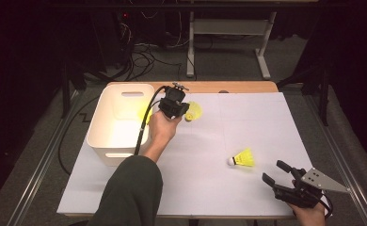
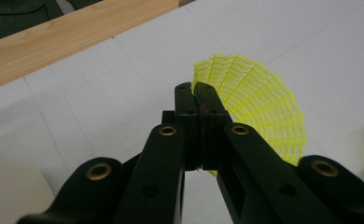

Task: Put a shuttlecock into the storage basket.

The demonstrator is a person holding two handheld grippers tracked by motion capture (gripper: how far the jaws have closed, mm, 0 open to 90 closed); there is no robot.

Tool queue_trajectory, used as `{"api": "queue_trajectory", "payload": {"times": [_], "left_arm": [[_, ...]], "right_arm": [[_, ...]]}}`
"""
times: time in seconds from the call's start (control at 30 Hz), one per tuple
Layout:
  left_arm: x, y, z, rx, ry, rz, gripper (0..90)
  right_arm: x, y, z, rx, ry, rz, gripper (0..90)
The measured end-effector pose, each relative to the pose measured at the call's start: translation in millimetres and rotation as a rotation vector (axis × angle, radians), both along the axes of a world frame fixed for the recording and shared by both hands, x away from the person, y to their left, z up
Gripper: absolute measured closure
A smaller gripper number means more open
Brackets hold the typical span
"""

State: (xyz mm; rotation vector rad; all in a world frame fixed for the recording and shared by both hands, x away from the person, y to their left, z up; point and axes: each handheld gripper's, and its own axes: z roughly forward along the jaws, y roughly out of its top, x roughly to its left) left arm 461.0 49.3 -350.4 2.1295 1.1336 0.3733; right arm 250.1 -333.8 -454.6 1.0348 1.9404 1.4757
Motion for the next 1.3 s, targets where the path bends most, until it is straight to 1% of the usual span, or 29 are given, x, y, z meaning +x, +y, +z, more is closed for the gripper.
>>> {"api": "queue_trajectory", "payload": {"times": [0.03,0.13,0.5,0.83,1.3], "left_arm": [[-0.3,-0.4,0.9,-0.004,0.001,-0.001,89.9],[0.0,-1.1,2.8,0.005,0.001,-0.011,89.8],[-0.7,2.5,10.9,0.001,-0.001,-0.008,89.9],[-0.5,7.5,13.8,-0.006,0.005,-0.006,89.9],[-0.8,9.7,21.7,0.004,0.007,-0.016,89.8]], "right_arm": [[0.0,0.2,0.0,-0.001,0.0,0.0,26.1],[0.5,0.4,-0.1,-0.004,0.003,0.001,26.1],[-0.2,0.3,0.1,-0.003,0.0,0.005,26.1],[0.1,0.4,0.0,-0.006,0.001,0.004,26.1],[0.1,0.4,0.0,-0.006,0.001,0.004,26.1]]}}
